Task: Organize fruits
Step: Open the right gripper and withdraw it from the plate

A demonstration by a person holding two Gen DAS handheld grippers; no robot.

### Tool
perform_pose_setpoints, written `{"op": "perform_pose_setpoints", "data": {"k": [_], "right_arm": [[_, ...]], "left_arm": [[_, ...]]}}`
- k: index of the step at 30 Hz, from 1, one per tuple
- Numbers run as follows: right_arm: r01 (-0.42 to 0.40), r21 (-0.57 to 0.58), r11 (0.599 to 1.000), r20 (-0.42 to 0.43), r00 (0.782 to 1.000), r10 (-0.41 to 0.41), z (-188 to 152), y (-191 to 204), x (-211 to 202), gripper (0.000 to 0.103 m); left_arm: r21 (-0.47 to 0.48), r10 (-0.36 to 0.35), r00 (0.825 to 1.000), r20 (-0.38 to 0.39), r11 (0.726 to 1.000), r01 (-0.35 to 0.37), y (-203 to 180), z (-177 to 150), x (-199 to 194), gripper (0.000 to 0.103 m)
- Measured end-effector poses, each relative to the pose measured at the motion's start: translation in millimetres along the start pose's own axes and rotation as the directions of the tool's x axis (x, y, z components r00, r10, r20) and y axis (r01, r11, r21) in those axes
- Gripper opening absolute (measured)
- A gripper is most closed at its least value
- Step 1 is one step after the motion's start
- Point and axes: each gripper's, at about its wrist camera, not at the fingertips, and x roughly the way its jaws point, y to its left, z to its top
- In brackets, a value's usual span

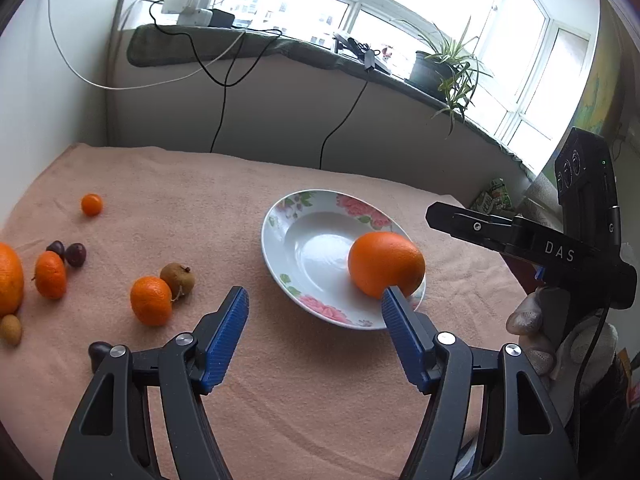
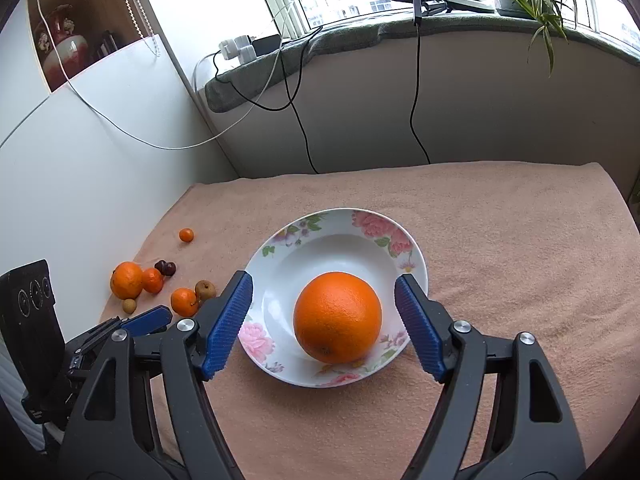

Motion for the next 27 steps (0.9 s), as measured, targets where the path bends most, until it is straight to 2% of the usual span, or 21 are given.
{"op": "perform_pose_setpoints", "data": {"k": [8, 13, 16, 23, 27], "right_arm": [[-0.019, -0.029, 0.999, 0.053, 0.998, 0.02, -2.0, 15.0, -8.5, 0.083], [-0.016, -0.075, 0.997, 0.07, 0.997, 0.021, -1.5, 29.7, -7.2, 0.096], [-0.019, -0.092, 0.996, 0.06, 0.998, 0.025, 0.0, 38.0, -2.4, 0.098], [-0.053, -0.148, 0.988, -0.001, 0.999, 0.054, 3.9, 64.7, 19.0, 0.098], [-0.081, -0.189, 0.979, -0.039, 0.996, 0.075, 7.0, 86.6, 34.1, 0.098]], "left_arm": [[-0.032, 0.048, 0.998, 0.037, 0.998, -0.047, 20.9, -7.6, -18.1, 0.069], [-0.057, 0.115, 0.993, 0.041, 0.992, -0.112, 38.6, -16.0, -30.9, 0.069], [-0.082, 0.151, 0.988, 0.044, 0.986, -0.147, 52.2, -21.2, -39.1, 0.069], [-0.139, 0.242, 0.969, 0.052, 0.963, -0.233, 82.3, -29.7, -56.0, 0.07], [-0.173, 0.312, 0.948, 0.066, 0.939, -0.297, 99.3, -33.9, -67.8, 0.08]]}}
